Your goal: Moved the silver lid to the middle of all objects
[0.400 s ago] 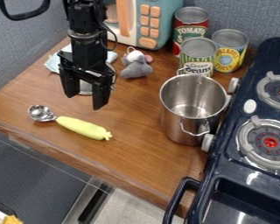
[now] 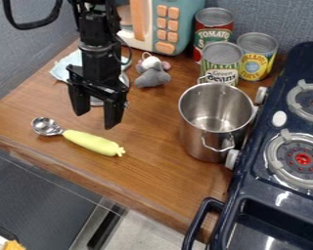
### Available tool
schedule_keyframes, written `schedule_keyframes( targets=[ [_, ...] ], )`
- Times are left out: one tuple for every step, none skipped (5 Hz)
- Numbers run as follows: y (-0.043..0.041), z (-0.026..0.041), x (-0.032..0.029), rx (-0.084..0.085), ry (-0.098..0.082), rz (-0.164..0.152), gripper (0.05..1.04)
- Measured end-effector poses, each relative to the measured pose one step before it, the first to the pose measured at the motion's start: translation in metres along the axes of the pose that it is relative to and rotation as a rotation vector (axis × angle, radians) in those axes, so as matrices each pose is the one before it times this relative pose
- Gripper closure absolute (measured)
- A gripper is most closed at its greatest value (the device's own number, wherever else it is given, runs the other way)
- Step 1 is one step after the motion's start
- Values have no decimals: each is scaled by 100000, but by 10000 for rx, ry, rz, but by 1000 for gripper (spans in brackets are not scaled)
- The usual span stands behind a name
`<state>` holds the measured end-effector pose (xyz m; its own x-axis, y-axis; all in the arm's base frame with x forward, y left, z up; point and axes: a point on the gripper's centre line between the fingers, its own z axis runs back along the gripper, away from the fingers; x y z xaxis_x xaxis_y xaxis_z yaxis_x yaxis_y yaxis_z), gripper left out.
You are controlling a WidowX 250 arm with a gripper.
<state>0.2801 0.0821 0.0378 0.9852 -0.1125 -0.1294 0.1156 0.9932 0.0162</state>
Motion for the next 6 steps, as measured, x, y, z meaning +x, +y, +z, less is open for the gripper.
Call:
schedule_keyframes(
  targets=[
    [599,113,839,56,-41,-104,83],
    [1520,649,784,-147,-458,165,84],
    [1601,87,1268,89,47,326,83],
    [1580,-52,1150,164,-21,279,83],
    [1017,-538,1255,249,12,220,84],
    [306,-819,1223,117,160,89,84]
  ],
)
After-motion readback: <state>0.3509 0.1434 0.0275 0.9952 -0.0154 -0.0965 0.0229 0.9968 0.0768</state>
